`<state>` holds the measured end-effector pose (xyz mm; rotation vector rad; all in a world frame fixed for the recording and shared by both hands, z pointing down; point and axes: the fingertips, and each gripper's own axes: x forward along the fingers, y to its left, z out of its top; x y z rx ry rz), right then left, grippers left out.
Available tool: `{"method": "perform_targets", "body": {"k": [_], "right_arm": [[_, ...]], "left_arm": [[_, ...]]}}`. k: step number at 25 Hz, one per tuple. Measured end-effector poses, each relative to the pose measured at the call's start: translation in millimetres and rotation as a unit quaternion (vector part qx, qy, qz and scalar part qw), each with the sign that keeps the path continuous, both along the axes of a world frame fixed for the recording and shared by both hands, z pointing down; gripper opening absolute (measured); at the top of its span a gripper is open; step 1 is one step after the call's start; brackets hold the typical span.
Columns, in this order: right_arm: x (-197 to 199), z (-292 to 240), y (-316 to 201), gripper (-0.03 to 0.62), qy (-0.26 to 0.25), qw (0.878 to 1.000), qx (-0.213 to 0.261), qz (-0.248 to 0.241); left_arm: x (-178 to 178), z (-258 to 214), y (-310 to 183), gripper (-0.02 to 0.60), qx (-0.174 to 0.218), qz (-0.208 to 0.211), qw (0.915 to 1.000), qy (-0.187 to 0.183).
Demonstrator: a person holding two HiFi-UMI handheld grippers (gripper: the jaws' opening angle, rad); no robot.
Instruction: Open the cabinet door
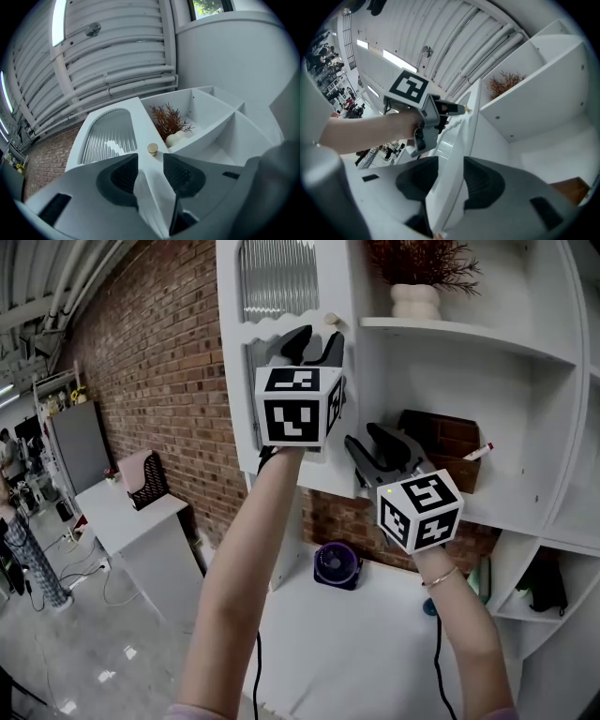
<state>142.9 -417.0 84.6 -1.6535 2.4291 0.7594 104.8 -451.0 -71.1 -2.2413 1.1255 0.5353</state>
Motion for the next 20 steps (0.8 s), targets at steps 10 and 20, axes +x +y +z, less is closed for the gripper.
{"method": "perform_targets", "body": {"k": [10,20], "right_arm": [[10,-1,2,0.16,-0.011,1.0,0.008,-0.004],[12,13,-2,0.164,-0.007,1.0,-0.014,0.002]], "left_arm": [[19,-24,-1,0.12,0.009,-0.001,0.9999,-0.009],[17,-29,-4,0.075,0.005,-0.027,0.9996,-0.008]]}}
